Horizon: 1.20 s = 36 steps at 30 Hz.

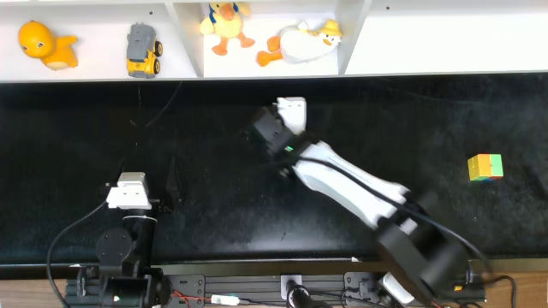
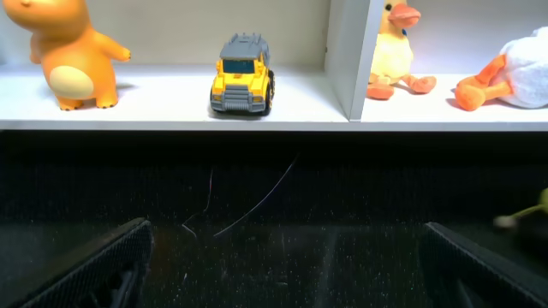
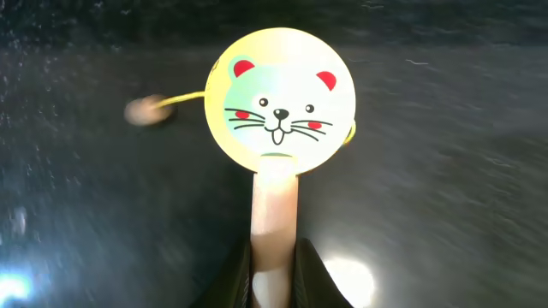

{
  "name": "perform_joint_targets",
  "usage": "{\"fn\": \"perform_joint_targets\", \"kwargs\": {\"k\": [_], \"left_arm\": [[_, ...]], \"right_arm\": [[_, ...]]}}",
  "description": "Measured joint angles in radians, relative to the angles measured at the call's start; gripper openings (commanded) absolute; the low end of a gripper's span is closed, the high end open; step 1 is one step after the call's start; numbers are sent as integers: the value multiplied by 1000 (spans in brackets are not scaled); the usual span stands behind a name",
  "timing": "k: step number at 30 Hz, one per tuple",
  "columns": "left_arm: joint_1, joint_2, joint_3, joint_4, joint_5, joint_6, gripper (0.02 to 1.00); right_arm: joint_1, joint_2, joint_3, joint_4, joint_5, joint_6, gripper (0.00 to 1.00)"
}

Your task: Store Toys

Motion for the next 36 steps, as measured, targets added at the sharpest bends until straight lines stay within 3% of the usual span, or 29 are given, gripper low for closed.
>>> {"fn": "perform_joint_targets", "kwargs": {"k": [6,11,21,28,36], "left_arm": [[0,0,0,0,0,0,996],[0,0,0,0,0,0,998],[0,0,0,0,0,0,996],[0,0,0,0,0,0,996],[0,0,0,0,0,0,996]], "right_arm": [[-70,-286,-217,-25,-4,-3,62],[-202,-445,-302,-125,-8,-47,42],[-531,-474,-278,-110,-109,-368,60],[-577,-342,-85,-67,-163,-613,60],[-577,-149,94,8,-175,-757,86]]}}
